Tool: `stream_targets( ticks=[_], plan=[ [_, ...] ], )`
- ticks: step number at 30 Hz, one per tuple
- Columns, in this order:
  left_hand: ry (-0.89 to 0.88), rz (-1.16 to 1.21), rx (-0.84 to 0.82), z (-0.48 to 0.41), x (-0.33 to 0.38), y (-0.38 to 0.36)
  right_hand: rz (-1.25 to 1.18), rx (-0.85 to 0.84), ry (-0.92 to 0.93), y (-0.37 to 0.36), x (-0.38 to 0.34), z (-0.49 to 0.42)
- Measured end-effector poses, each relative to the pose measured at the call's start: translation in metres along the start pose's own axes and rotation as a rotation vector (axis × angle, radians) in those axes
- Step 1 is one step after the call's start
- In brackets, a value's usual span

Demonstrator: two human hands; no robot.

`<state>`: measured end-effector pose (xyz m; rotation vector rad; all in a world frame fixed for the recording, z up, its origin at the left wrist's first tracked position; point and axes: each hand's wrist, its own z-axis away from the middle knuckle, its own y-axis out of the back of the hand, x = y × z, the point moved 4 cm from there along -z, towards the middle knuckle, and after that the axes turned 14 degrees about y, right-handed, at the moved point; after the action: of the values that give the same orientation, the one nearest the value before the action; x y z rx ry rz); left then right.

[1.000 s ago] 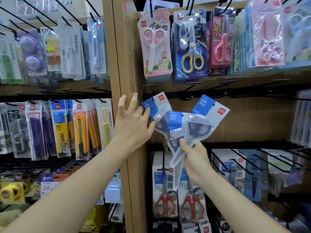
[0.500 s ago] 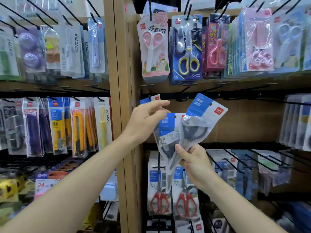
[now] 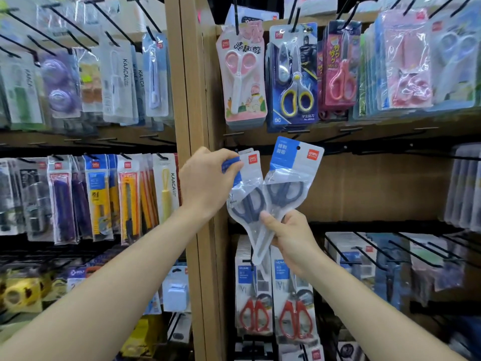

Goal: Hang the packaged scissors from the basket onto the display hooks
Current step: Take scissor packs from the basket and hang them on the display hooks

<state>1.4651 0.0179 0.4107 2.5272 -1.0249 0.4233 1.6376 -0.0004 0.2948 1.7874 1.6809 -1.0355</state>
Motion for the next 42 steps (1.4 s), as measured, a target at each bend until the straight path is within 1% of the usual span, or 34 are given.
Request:
stream_targets(
  ticks=[2, 4, 7, 12, 14, 21, 25, 30, 32, 34, 36, 39, 40, 42],
  plan=[
    [-0.071, -0.103, 0.156, -0.007, 0.004, 0.002, 0.025, 0.075, 0.033, -0.002, -0.006, -0.007],
    [-0.153, -0.183, 0.215, -0.015, 0.002, 0.000, 0.065, 0.123, 0.067, -0.004, -0.008, -0.013],
    [-0.227, -0.257, 0.239, -0.024, -0.003, -0.008, 0.091, 0.170, 0.094, -0.004, -0.008, -0.015],
    [-0.245, -0.302, 0.313, -0.028, -0.010, -0.019, 0.085, 0.188, 0.071, -0.010, -0.004, -0.015],
    [-0.251, -0.304, 0.337, -0.029, -0.012, -0.020, 0.065, 0.197, 0.093, -0.015, -0.006, -0.015],
    [-0.266, -0.341, 0.386, -0.028, -0.015, -0.021, 0.055, 0.235, 0.085, -0.016, -0.002, -0.015],
    [-0.262, -0.382, 0.351, -0.027, -0.016, -0.022, 0.050, 0.232, 0.068, -0.013, 0.003, -0.014],
    [-0.265, -0.466, 0.237, -0.022, -0.017, -0.027, 0.096, 0.237, 0.065, -0.007, 0.010, -0.016],
    [-0.323, -0.468, 0.233, -0.015, -0.020, -0.026, 0.130, 0.227, 0.081, -0.005, 0.009, -0.019],
    [-0.429, -0.452, 0.252, -0.001, -0.024, -0.026, 0.153, 0.203, 0.087, -0.002, 0.012, -0.020],
    [-0.458, -0.476, 0.182, 0.014, -0.027, -0.031, 0.167, 0.175, 0.071, 0.004, 0.018, -0.019],
    [-0.405, -0.580, 0.020, 0.029, -0.033, -0.041, 0.095, 0.150, 0.051, 0.018, 0.023, -0.005],
    [-0.400, -0.579, -0.005, 0.030, -0.034, -0.041, 0.112, 0.118, 0.056, 0.023, 0.022, 0.000],
    [-0.376, -0.454, -0.023, 0.028, -0.031, -0.035, 0.154, 0.025, 0.058, 0.034, 0.022, 0.008]
  ],
)
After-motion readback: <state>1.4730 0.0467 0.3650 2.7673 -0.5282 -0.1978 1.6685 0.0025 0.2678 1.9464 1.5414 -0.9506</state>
